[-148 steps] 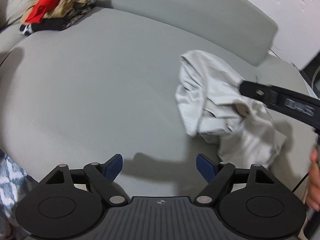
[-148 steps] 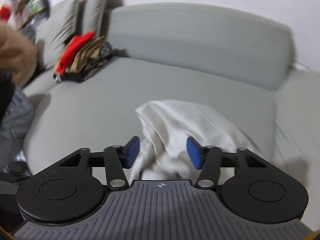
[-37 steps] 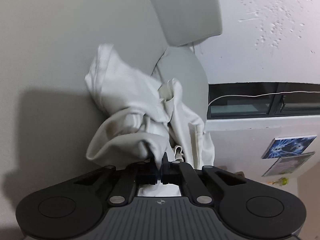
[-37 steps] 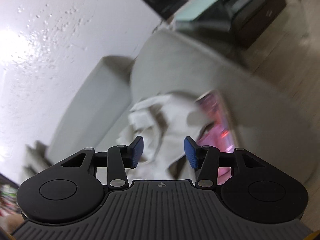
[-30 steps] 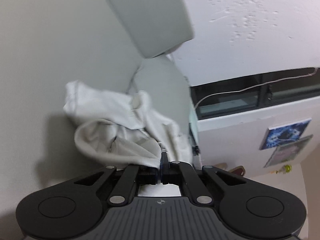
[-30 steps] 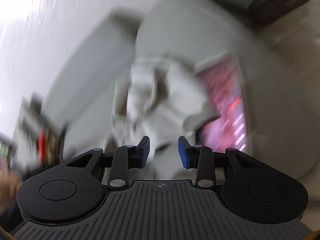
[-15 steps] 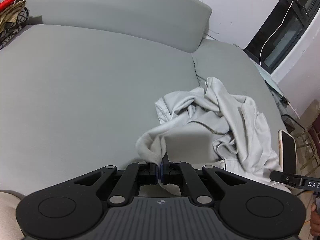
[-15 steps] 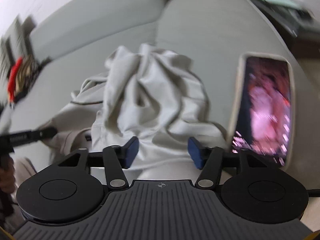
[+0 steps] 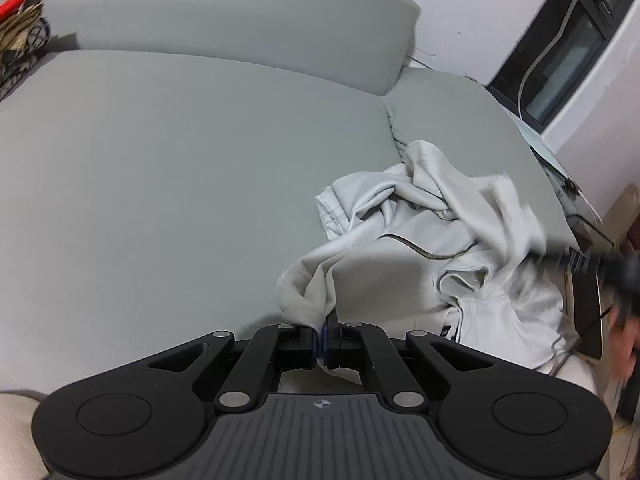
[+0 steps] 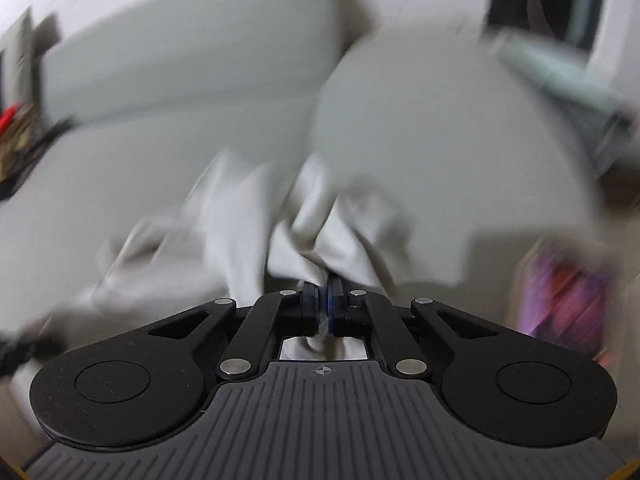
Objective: Fold clothes
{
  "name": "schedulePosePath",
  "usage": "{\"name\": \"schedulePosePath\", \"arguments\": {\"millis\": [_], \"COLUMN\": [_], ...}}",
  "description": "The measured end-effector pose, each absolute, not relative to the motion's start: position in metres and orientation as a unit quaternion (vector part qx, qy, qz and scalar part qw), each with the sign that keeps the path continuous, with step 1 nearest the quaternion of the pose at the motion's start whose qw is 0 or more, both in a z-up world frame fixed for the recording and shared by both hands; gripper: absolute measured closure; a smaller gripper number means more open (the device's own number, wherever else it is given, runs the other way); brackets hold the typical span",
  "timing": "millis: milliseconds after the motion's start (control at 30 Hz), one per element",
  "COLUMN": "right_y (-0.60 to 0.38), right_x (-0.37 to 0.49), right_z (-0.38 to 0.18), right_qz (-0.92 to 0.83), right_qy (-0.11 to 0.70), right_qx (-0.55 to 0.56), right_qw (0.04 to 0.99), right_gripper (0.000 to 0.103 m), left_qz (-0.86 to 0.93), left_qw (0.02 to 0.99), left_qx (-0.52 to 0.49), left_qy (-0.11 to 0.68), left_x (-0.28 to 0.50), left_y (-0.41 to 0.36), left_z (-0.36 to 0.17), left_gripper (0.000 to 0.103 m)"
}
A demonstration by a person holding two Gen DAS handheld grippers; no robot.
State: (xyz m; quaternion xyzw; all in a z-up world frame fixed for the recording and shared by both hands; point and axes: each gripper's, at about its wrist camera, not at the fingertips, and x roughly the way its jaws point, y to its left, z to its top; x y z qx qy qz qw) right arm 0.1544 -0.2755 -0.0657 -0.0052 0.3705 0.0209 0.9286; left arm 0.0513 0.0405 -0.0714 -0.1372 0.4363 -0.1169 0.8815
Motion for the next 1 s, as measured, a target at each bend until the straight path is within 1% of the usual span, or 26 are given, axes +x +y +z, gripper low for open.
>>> {"name": "schedulePosePath", "arguments": {"millis": [100, 167, 233, 267, 300, 333, 367, 467, 633, 667, 700, 767, 833, 867, 900, 933, 1000], "right_y": [-0.291, -0.302, -0.314, -0.315, -0.319, -0.314, -0.309, -0.293, -0.277, -0.272, -0.267, -0.257, -0.247, -0.243, -0.244, -0.249, -0.274], "right_x": [0.181, 0.204, 0.227, 0.237, 0.246, 0.252, 0.257, 0.221, 0.137, 0.124, 0.113, 0.101, 0.099, 0.099, 0.103, 0.107, 0.107], "right_z": [-0.030, -0.017, -0.013, -0.014, -0.016, -0.021, -0.027, -0.041, -0.064, -0.068, -0.073, -0.082, -0.094, -0.100, -0.106, -0.107, -0.092], "right_qz": [-0.035, -0.062, -0.098, -0.105, -0.097, -0.086, -0.075, -0.028, 0.137, 0.158, 0.170, 0.172, 0.154, 0.143, 0.136, 0.126, 0.091], "right_qy": [0.319, 0.298, 0.294, 0.306, 0.335, 0.376, 0.418, 0.455, 0.484, 0.485, 0.480, 0.465, 0.465, 0.469, 0.477, 0.481, 0.443], "right_qx": [0.024, 0.076, 0.123, 0.133, 0.133, 0.117, 0.100, 0.039, 0.034, 0.031, 0.021, -0.019, -0.072, -0.092, -0.099, -0.086, -0.019], "right_qw": [0.947, 0.949, 0.943, 0.937, 0.928, 0.915, 0.900, 0.889, 0.864, 0.860, 0.860, 0.868, 0.869, 0.866, 0.863, 0.864, 0.892], "right_gripper": [0.100, 0.100, 0.100, 0.096, 0.079, 0.064, 0.040, 0.040, 0.040, 0.038, 0.033, 0.030, 0.039, 0.059, 0.092, 0.103, 0.103], "left_qz": [-0.118, -0.119, -0.119, -0.120, -0.121, -0.120, -0.120, -0.121, -0.127, -0.128, -0.127, -0.126, -0.125, -0.124, -0.124, -0.122, -0.116], "left_qw": [0.878, 0.876, 0.874, 0.872, 0.870, 0.869, 0.868, 0.866, 0.864, 0.864, 0.864, 0.865, 0.866, 0.867, 0.868, 0.869, 0.871], "left_qx": [-0.143, -0.148, -0.153, -0.155, -0.157, -0.158, -0.157, -0.157, -0.158, -0.159, -0.160, -0.160, -0.157, -0.155, -0.152, -0.149, -0.144], "left_qy": [0.440, 0.443, 0.446, 0.448, 0.451, 0.454, 0.455, 0.460, 0.461, 0.460, 0.460, 0.459, 0.458, 0.457, 0.456, 0.455, 0.456], "left_x": [0.052, 0.053, 0.054, 0.054, 0.054, 0.054, 0.054, 0.053, 0.052, 0.052, 0.051, 0.049, 0.047, 0.046, 0.045, 0.044, 0.044], "left_y": [0.041, 0.041, 0.042, 0.042, 0.042, 0.041, 0.041, 0.041, 0.042, 0.042, 0.043, 0.042, 0.041, 0.040, 0.039, 0.038, 0.037], "left_z": [-0.072, -0.072, -0.073, -0.073, -0.074, -0.076, -0.077, -0.080, -0.081, -0.080, -0.080, -0.078, -0.077, -0.076, -0.075, -0.075, -0.073], "left_gripper": [0.103, 0.103, 0.103, 0.103, 0.103, 0.103, 0.103, 0.103, 0.103, 0.103, 0.103, 0.103, 0.103, 0.103, 0.103, 0.103, 0.103]}}
